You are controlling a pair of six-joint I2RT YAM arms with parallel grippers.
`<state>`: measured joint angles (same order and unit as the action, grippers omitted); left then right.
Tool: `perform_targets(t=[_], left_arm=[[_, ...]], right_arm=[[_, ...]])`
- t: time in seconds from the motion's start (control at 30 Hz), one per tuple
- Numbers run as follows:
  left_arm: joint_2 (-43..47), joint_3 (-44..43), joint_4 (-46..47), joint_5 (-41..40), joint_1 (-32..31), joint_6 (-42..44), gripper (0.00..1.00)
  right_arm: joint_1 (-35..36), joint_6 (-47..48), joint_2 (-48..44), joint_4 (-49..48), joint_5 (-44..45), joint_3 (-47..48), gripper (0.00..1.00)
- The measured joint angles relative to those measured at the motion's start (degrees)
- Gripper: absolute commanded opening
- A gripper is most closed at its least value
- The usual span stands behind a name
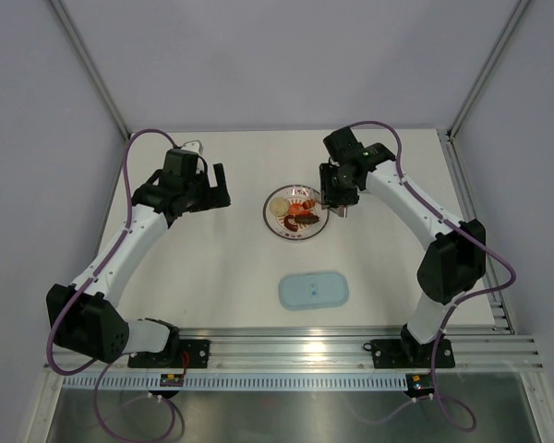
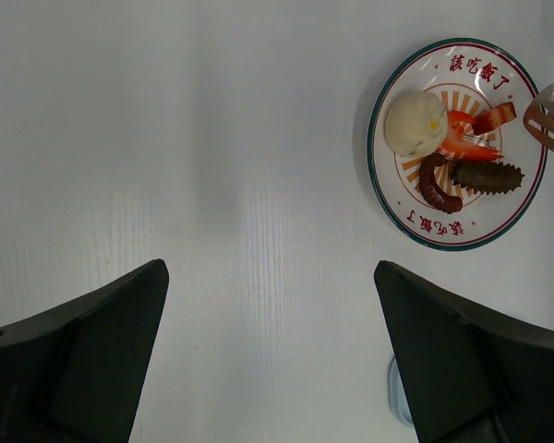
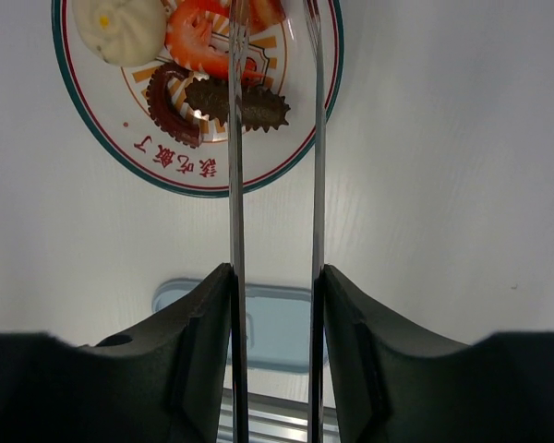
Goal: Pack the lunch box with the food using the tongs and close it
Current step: Pick up the fake food from the plate.
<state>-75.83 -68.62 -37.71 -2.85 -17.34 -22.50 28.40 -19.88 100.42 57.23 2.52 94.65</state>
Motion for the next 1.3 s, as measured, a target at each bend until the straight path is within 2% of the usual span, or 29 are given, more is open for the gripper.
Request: perform_targets(t=[0.57,0.9,1.3], left_arm=[[0.0,0.0,-0.1,-0.8,0.0,0.0,0.99],[0.0,0.0,-0.1,-1.0,0.0,-0.1,0.99],[0.0,0.0,-0.1,-1.0,0.0,-0.4,0.99]], right_arm=[[0.1,0.8,5.6,-3.3,-1.5,1.4,0.53],[0.6,1.3,5.9,-3.4,-3.2,1.3,0.53],[2.1,3.4,7.5,-1.4,-0.4,1.3,0.53]])
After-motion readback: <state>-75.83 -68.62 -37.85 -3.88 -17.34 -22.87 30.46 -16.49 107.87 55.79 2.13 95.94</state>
